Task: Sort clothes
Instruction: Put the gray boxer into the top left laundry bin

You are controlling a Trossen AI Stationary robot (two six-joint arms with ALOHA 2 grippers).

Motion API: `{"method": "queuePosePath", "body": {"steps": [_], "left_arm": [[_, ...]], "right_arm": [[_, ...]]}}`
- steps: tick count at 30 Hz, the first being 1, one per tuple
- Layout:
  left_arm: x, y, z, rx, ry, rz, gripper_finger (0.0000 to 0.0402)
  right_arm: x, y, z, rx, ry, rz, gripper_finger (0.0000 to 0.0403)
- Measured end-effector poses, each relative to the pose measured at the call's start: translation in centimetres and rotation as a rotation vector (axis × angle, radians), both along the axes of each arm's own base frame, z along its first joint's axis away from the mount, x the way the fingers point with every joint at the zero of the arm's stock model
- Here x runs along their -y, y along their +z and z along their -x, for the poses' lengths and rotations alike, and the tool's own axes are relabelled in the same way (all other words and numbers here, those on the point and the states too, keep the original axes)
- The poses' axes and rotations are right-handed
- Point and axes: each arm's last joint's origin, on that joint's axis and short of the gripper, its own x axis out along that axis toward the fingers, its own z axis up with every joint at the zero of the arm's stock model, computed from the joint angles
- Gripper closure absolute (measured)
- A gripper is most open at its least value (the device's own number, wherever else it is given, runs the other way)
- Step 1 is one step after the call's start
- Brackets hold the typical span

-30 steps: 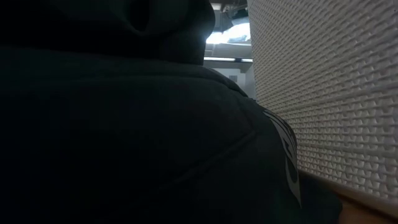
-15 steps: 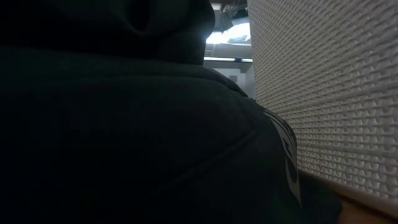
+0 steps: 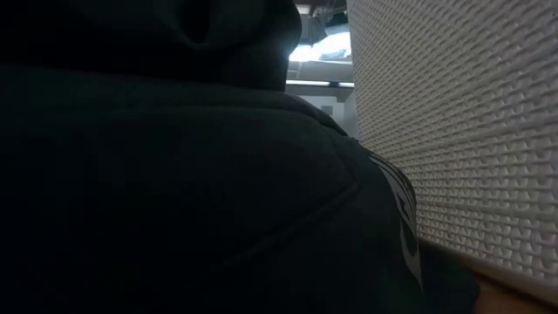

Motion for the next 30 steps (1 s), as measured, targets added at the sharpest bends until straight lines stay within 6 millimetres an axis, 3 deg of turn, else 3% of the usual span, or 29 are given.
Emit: {"method": "queuePosePath", "body": {"steps": [5, 13, 17, 22, 30], "left_arm": [[-0.2, -0.5, 0.2, -0.011, -0.006, 0.012, 0.0253], [0.3, -0.1, 0.0, -0.011, -0.044, 0.095, 0.0378], [0.5, 0.4, -0.4, -0.057, -0.071, 0.154, 0.0391], [0.5, 3.4, -1.3, 0.105, -0.079, 0.192, 0.0389], [-1.2, 8.9, -1.3, 0.421, -0.062, 0.135, 0.0393]], "right_arm": [[0.0, 0.0, 0.0, 0.000, 0.000, 0.000, 0.0400], [0.0, 0.0, 0.0, 0.000, -0.001, 0.000, 0.0400], [0.0, 0.0, 0.0, 0.000, -0.006, 0.000, 0.0400], [0.0, 0.0, 0.0, 0.000, -0.005, -0.001, 0.0400], [0.0, 0.0, 0.0, 0.000, -0.004, -0.002, 0.0400]]}}
